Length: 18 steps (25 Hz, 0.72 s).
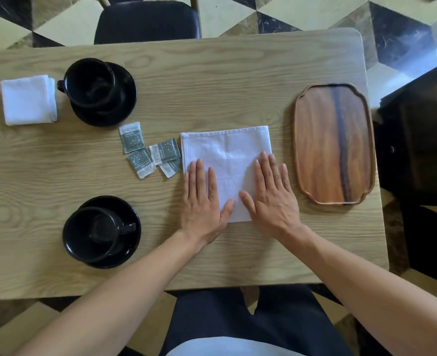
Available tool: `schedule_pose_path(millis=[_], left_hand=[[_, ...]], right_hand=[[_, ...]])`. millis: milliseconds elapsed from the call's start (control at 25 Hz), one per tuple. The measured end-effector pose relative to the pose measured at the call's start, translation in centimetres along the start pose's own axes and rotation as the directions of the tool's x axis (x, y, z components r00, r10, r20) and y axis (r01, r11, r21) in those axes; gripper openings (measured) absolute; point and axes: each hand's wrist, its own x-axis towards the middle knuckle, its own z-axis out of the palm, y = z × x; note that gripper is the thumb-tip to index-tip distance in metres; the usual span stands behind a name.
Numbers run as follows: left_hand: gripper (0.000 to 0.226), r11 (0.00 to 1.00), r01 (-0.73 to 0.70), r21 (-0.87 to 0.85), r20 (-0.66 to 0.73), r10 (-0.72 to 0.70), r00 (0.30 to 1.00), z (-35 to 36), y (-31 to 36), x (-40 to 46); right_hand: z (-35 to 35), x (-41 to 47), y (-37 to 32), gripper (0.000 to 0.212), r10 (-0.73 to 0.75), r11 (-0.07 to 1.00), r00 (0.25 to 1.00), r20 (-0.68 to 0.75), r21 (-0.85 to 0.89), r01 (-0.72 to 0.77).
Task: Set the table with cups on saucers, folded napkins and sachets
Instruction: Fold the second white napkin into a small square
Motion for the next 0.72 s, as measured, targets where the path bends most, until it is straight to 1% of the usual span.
schedule_pose_path(millis=[80,160,280,360,440,560,640,680,720], left_hand=[[0.078,0.999,-0.013,-0.03,-0.08,0.011,0.997,-0.5,0.3,1.8],[0.074,1.0,-0.009,-0.017,-0.116,0.007,0.993,-0.8,0.2,4.2],[0.076,0.998,0.016,0.059,-0.065,-0.012,0.998,-0.4,-0.5,5.9],[0.079,0.996,0.018,0.086,-0.039,-0.015,0.999,0.0,-0.9,6.0],[0.081,0.995,0.021,0.099,-0.006,-0.021,1.0,0.0,-0.9,6.0],[0.081,0.996,0.025,0.082,0.061,-0.03,0.998,-1.0,-0.6,6.1],[0.077,1.0,0.0,-0.023,0.017,0.0,1.0,-2.2,-0.9,5.3],[0.071,0.996,-0.056,-0.071,-0.041,0.053,0.998,-2.7,-1.2,4.5],[0.061,0.986,-0.149,-0.079,-0.119,0.139,0.983,-3.1,-1.8,3.3]], right_hand=[[-0.9,2.1,0.5,0.076,-0.012,0.999,0.998,-0.066,0.031,0.014],[-1.2,4.6,0.6,0.076,-0.04,0.998,0.997,-0.071,0.044,0.043],[-0.6,6.4,0.8,0.081,-0.058,0.998,0.998,0.018,0.006,0.058],[0.1,6.5,1.1,0.083,-0.053,0.998,0.998,0.044,-0.016,0.053],[0.3,6.6,1.3,0.083,-0.05,0.999,0.997,0.056,-0.017,0.051],[-0.6,6.9,0.9,0.082,-0.027,1.0,0.99,0.136,0.018,0.025],[-1.9,6.5,0.8,0.074,-0.045,0.998,0.99,0.134,0.052,0.039],[-2.6,5.7,1.0,0.065,-0.092,0.994,0.992,0.089,0.074,0.085],[-3.0,4.4,1.3,0.053,-0.162,0.983,0.987,0.011,0.088,0.161]])
